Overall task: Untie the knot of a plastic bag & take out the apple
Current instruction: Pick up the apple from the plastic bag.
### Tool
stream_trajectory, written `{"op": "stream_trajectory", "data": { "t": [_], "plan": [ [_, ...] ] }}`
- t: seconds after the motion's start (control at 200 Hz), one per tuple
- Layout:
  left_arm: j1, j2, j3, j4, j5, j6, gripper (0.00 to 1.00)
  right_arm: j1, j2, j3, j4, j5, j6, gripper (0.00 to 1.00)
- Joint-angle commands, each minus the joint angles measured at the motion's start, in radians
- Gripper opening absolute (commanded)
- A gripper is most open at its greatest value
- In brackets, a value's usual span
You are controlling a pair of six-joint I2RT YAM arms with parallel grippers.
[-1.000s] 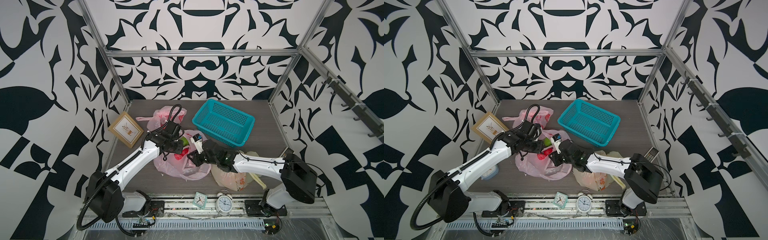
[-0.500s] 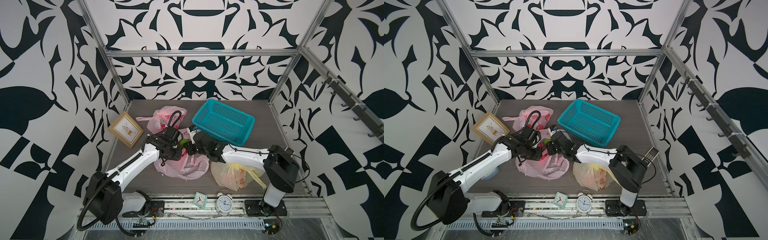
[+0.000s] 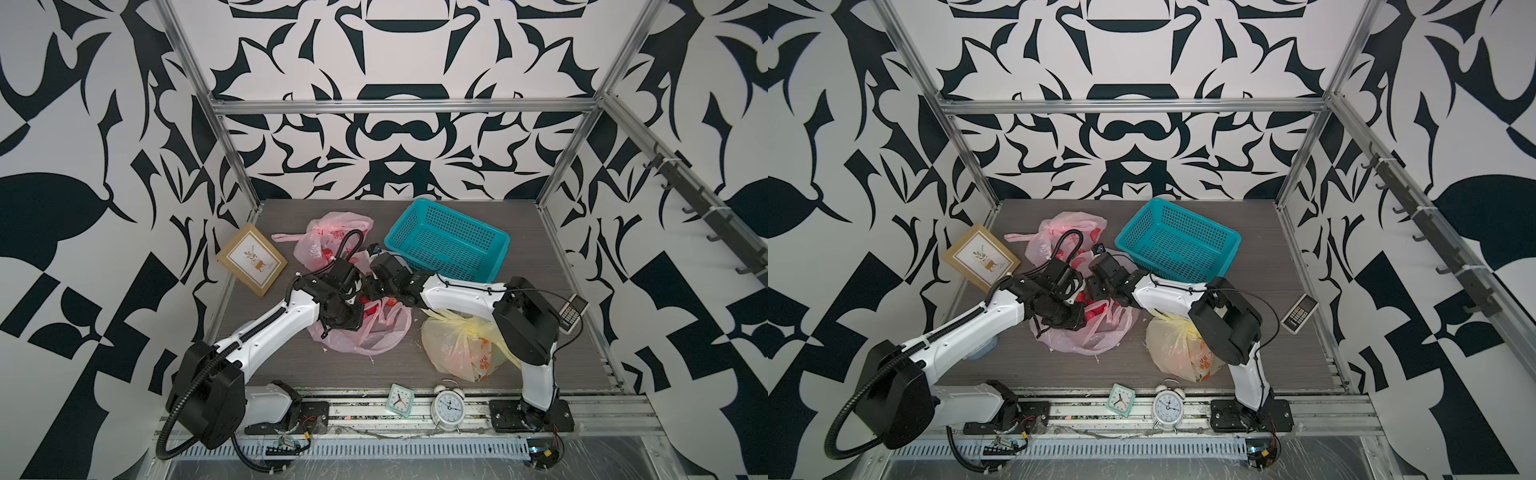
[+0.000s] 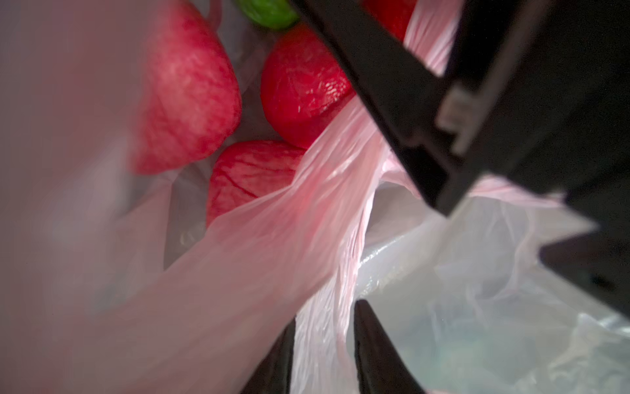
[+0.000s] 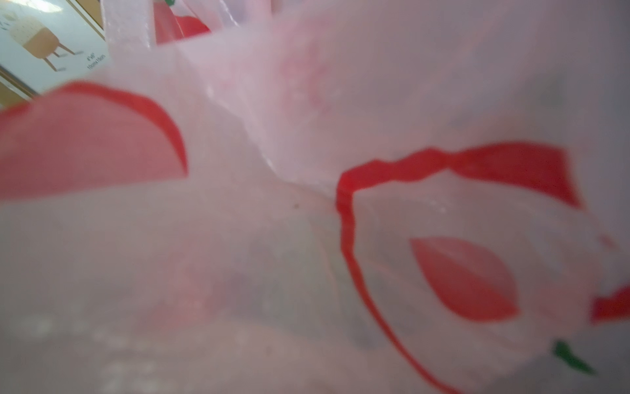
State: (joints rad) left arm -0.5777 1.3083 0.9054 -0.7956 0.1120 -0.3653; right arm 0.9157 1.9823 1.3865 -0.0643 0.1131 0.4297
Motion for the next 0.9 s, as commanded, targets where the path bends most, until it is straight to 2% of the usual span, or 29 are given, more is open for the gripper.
{"op": "stream_trajectory", "data": {
  "t": [0.0, 0.15, 0.555, 0.675, 0.895],
  "plan": [
    [0.007, -0.004, -0.013, -0.021, 0.034, 0.012, 0.34, -0.008, 0.016, 0.065, -0.020, 0.008, -0.041, 0.65],
    [0.015, -0.004, -0.014, -0.022, 0.049, 0.019, 0.34, -0.013, 0.072, 0.114, -0.028, 0.025, -0.071, 0.68],
    [0.030, -0.021, 0.002, -0.029, 0.047, 0.026, 0.34, -0.027, 0.191, 0.204, -0.089, 0.020, -0.100, 0.68],
    [0.033, -0.026, 0.014, -0.027, 0.028, 0.024, 0.34, -0.034, 0.197, 0.210, -0.094, 0.008, -0.094, 0.60],
    [0.053, -0.130, 0.050, -0.013, -0.002, 0.021, 0.35, -0.039, 0.143, 0.168, -0.076, 0.002, -0.084, 0.42]
  ]
}}
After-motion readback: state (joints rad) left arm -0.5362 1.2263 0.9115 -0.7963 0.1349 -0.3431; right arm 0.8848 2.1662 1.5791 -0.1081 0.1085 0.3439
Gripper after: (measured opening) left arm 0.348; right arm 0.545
